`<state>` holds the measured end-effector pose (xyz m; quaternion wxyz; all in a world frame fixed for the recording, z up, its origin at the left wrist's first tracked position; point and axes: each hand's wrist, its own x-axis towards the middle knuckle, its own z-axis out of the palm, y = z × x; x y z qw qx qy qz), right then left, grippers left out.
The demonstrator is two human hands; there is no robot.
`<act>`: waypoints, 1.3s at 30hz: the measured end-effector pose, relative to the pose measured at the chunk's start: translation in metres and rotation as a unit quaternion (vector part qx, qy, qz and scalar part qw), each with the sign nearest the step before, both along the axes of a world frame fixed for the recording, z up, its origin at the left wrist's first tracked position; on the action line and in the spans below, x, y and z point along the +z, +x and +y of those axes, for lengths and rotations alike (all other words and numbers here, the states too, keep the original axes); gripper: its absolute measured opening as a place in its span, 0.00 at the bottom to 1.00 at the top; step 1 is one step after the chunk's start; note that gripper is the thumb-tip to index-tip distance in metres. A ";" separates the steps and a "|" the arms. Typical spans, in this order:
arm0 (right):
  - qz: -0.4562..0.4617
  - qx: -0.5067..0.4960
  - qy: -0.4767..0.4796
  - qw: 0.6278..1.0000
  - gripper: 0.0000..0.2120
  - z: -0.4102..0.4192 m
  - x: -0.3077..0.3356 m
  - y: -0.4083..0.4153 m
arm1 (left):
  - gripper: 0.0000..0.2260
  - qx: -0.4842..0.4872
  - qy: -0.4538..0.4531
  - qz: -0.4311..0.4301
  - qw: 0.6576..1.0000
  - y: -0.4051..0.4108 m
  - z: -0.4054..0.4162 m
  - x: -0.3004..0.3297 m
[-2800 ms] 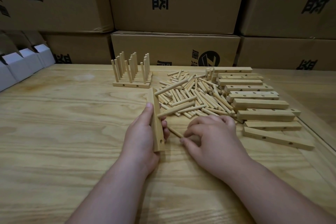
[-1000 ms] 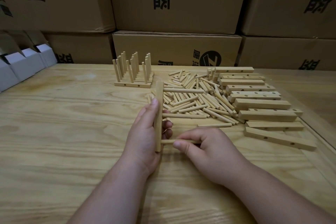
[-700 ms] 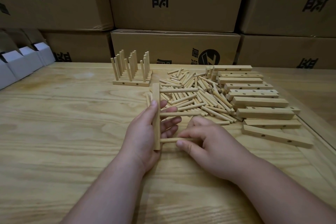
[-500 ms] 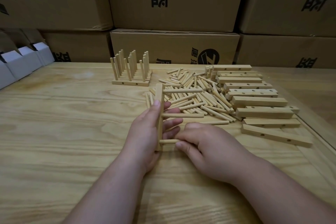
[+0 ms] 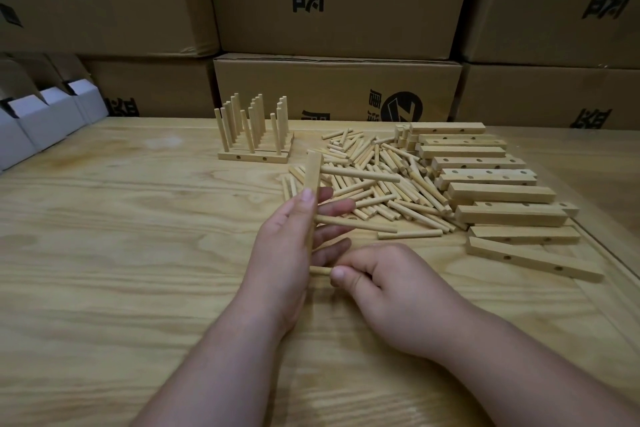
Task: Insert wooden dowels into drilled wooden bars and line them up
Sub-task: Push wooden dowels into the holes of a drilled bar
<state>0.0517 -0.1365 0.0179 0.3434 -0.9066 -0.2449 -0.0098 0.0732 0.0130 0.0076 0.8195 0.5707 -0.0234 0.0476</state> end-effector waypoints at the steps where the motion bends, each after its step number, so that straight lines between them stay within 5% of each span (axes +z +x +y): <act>1: 0.016 -0.007 0.006 1.000 0.15 0.000 0.000 0.000 | 0.16 -0.002 0.000 -0.005 1.000 0.000 0.001 0.000; 10: 0.165 -0.031 0.065 0.984 0.13 -0.002 0.010 0.005 | 0.17 -0.034 -0.003 -0.035 0.999 -0.002 0.000 -0.003; 14: 0.072 -0.042 0.032 0.996 0.10 -0.005 0.004 0.007 | 0.15 0.012 -0.001 -0.021 1.000 0.002 -0.005 -0.004; 19: -0.081 0.034 -0.129 0.988 0.12 -0.004 0.008 0.005 | 0.17 0.001 -0.018 0.038 0.999 0.005 -0.002 -0.002; 27: 0.046 0.025 0.012 0.999 0.06 -0.003 0.000 0.007 | 0.16 -0.014 0.035 -0.022 0.999 -0.002 -0.003 0.000; 34: -0.030 -0.037 0.055 0.997 0.05 -0.011 -0.006 0.012 | 0.18 0.036 -0.018 -0.020 0.999 0.000 0.000 -0.002; 39: -0.146 -0.110 0.115 0.976 0.05 -0.018 -0.005 0.016 | 0.24 0.002 0.075 -0.027 0.997 0.001 0.004 -0.002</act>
